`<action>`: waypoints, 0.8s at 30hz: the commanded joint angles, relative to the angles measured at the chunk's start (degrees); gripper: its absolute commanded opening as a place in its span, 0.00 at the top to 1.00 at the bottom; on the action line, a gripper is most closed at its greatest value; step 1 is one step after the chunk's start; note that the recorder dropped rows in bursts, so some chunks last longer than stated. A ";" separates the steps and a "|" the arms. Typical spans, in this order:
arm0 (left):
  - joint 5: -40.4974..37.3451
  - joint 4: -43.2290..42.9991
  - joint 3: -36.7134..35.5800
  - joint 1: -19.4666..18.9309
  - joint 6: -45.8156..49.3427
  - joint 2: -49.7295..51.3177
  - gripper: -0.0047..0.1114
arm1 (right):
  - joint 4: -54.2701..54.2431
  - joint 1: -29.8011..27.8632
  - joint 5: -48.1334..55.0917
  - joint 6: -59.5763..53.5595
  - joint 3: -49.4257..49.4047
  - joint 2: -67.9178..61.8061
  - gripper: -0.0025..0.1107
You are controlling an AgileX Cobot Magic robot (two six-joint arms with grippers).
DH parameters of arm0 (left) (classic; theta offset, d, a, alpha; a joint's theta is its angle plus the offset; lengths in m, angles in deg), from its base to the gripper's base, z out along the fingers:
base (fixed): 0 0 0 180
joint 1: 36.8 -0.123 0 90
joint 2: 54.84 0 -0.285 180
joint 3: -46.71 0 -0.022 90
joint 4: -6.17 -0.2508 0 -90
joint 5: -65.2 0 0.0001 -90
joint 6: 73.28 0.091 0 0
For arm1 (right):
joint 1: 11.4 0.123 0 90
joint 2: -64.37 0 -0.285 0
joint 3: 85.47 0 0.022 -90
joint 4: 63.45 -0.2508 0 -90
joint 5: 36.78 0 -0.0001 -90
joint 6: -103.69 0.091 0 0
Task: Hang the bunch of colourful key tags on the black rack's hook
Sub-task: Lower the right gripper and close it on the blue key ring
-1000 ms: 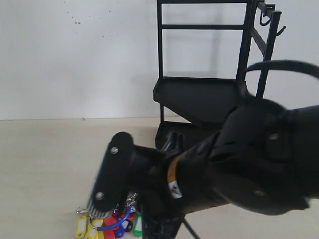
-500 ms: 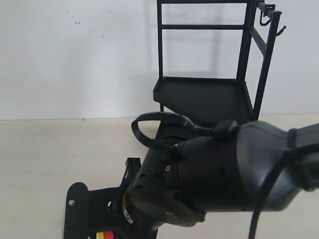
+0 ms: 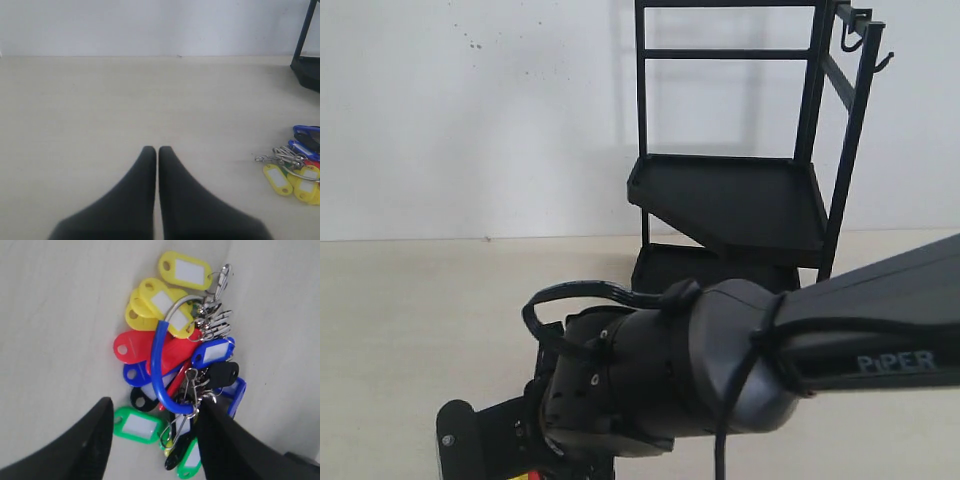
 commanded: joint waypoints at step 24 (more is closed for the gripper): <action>0.86 0.52 0.08 -0.21 -0.60 -0.12 0.92 | 5.50 0.02 0.82 0.41 6.44 -8.91 0.54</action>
